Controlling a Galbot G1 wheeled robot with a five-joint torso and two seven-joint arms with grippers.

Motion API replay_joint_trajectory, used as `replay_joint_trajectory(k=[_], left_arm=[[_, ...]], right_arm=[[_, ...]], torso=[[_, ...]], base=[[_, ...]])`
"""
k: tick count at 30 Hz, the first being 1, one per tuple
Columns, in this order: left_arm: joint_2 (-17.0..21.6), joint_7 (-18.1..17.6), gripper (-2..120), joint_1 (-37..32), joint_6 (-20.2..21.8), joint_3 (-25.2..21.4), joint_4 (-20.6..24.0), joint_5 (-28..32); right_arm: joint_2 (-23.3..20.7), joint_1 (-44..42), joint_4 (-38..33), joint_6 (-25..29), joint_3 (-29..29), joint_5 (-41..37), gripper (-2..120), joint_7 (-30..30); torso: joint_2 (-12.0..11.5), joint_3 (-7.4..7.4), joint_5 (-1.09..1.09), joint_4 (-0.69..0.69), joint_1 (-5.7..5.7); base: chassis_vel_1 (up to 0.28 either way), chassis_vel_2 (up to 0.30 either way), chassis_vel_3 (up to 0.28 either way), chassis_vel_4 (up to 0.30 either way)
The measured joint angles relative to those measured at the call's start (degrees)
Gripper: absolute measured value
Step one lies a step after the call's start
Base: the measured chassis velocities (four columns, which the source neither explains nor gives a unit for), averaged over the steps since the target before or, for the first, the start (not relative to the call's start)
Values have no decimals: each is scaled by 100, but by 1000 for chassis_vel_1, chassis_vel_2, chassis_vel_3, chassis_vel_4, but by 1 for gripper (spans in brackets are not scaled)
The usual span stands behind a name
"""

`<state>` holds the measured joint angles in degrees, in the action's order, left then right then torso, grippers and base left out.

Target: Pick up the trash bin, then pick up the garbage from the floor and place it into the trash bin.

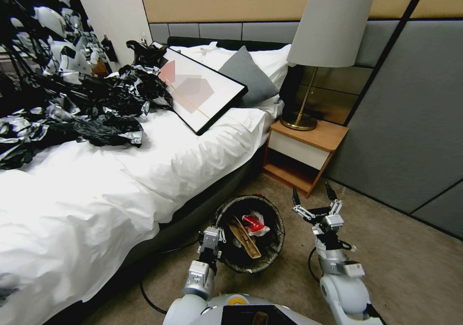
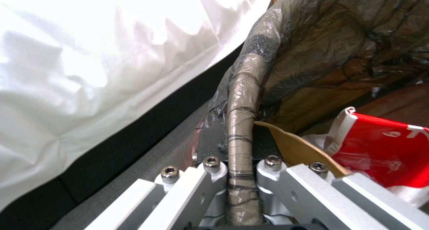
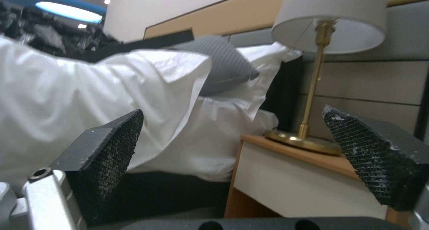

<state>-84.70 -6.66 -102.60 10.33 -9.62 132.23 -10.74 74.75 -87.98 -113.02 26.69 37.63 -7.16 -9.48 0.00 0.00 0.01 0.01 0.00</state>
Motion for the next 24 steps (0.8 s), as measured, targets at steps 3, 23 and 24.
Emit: replay_joint_trajectory(k=[3, 23, 24], left_arm=[[3, 10, 0, 0, 4, -53, 26, 10], [98, 64, 0, -4, 60, -285, 197, 141], [98, 64, 0, -4, 60, -285, 197, 141]], right_arm=[[-88, 159, 253, -109, -13, 32, 100, -134], [-868, 954, 1745, -773, -176, 585, 100, -1226], [-868, 954, 1745, -773, -176, 585, 100, -1226]], torso=[[0, 0, -1, 0, 0], [0, 0, 0, 0, 0], [0, 0, 0, 0, 0]], base=[[0, 0, 0, 0], [0, 0, 0, 0], [0, 0, 0, 0]])
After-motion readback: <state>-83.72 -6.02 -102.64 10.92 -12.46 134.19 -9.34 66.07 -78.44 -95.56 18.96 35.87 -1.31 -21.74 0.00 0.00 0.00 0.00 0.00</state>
